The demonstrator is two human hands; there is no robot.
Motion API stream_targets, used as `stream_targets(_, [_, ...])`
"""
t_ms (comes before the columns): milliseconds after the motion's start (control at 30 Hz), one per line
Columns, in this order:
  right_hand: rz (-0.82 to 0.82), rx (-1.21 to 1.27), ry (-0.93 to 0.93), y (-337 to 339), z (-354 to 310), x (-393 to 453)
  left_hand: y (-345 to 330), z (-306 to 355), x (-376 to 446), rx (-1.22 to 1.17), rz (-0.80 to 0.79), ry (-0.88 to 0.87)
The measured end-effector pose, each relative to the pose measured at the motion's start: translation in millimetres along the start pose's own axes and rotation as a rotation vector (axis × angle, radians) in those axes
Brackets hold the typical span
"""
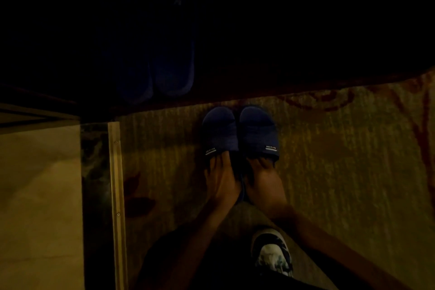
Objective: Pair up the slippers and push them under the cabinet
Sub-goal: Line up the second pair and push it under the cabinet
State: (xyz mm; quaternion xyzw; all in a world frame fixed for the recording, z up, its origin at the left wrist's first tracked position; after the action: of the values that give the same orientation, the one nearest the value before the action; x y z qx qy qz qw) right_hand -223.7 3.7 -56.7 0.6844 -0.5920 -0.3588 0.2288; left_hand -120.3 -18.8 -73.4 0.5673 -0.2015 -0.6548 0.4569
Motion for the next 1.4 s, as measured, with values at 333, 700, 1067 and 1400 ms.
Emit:
stream_targets(333, [0.031, 0.193, -0.064, 12, -2, -15, 21, 27, -27, -0.083, -0.058, -0.207])
stream_targets(700, [0.193, -0.021, 0.140, 118, -21, 101, 100, 116, 49, -0.053, -0.103, -0.169])
stream_targets(1067, [0.061, -0.303, 0.209, 103, -12, 110, 77, 106, 57, 0.071, 0.087, -0.393])
stream_targets(1400, [-0.034, -0.402, 0.342, 88, 20, 95, 80, 99, 66, 0.174, 0.199, -0.587])
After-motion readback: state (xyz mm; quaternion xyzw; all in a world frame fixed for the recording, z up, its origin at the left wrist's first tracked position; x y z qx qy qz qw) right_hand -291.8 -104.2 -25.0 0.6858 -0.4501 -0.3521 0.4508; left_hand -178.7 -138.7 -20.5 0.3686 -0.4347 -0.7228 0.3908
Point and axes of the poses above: each hand's wrist, its own x-axis towards the middle knuckle, its own y-axis out of the back of the hand, z = x × y, the point moved 7 cm from there along x, towards the middle knuckle, and after that the axes turned 13 degrees about y, right-handed, at the moved point
